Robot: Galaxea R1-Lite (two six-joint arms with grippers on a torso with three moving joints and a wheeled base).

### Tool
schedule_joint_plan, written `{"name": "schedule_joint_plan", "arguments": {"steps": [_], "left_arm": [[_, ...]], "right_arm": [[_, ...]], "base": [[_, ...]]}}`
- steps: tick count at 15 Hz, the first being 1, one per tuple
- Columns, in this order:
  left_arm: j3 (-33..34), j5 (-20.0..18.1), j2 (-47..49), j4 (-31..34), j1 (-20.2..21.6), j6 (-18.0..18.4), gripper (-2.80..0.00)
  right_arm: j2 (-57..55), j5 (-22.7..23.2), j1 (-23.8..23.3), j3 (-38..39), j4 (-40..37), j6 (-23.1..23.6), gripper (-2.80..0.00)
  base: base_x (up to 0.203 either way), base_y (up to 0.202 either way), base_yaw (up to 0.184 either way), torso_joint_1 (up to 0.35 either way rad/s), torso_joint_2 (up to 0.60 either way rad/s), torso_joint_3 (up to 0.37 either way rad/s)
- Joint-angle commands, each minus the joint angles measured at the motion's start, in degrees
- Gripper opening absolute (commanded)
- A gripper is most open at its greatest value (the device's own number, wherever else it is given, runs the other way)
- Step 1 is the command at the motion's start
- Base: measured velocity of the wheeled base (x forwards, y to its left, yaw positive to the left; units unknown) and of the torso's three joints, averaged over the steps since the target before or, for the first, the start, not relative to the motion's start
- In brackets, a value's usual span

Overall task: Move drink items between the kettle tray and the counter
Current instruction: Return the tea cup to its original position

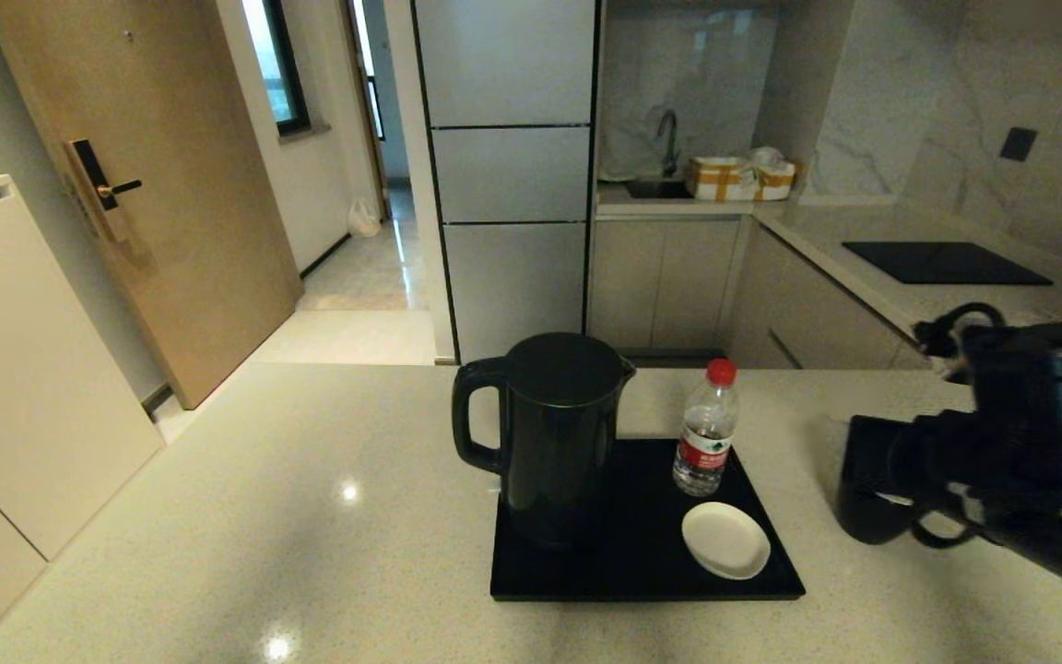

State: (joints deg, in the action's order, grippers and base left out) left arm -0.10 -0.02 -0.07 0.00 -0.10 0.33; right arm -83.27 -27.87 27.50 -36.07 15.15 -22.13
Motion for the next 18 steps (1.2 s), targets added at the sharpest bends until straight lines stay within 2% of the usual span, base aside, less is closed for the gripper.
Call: {"name": "schedule_joint_plan", "arguments": {"steps": [1,3,5,6,8,11,13,16,18], "left_arm": [[0.01,0.02,-0.01,0.00,0.01,0.02,-2.80],[0.01,0.02,-0.01,0.00,0.01,0.02,-2.80],[0.01,0.01,-0.01,0.00,0.01,0.02,-2.80],[0.01,-0.03,0.07,0.00,0.01,0.02,-2.80],[0.01,-0.05,-0.01,0.00,0.01,0.02,-2.80],[0.01,0.02,0.07,0.00,0.01,0.02,-2.80],[0.01,0.02,-0.01,0.00,0.01,0.02,-2.80],[0.01,-0.06,-0.01,0.00,0.01,0.02,-2.80],[0.01,0.02,-0.01,0.00,0.01,0.02,-2.80]], "right_arm": [[15.96,-0.33,-0.11,2.17,-14.71,-2.15,-2.80],[20.69,-0.54,-0.30,4.39,-26.57,-5.19,-2.80],[26.72,-0.38,-0.57,6.81,-44.76,-11.80,-2.80],[28.73,0.14,-0.66,8.19,-51.26,-14.30,-2.80],[28.89,1.55,-0.86,10.93,-54.86,-16.55,-2.80],[18.50,2.21,-1.05,14.87,-51.52,-20.97,-2.80],[8.05,1.63,-1.05,18.32,-41.66,-23.54,-2.80],[-8.99,-2.75,-0.64,25.14,-5.39,-22.39,-2.80],[-21.61,-5.62,-0.37,29.51,20.52,-17.97,-2.80]], "base": [[0.000,0.000,0.000,0.000,0.00,0.000],[0.000,0.000,0.000,0.000,0.00,0.000],[0.000,0.000,0.000,0.000,0.00,0.000],[0.000,0.000,0.000,0.000,0.00,0.000],[0.000,0.000,0.000,0.000,0.00,0.000],[0.000,0.000,0.000,0.000,0.00,0.000],[0.000,0.000,0.000,0.000,0.00,0.000],[0.000,0.000,0.000,0.000,0.00,0.000],[0.000,0.000,0.000,0.000,0.00,0.000]]}}
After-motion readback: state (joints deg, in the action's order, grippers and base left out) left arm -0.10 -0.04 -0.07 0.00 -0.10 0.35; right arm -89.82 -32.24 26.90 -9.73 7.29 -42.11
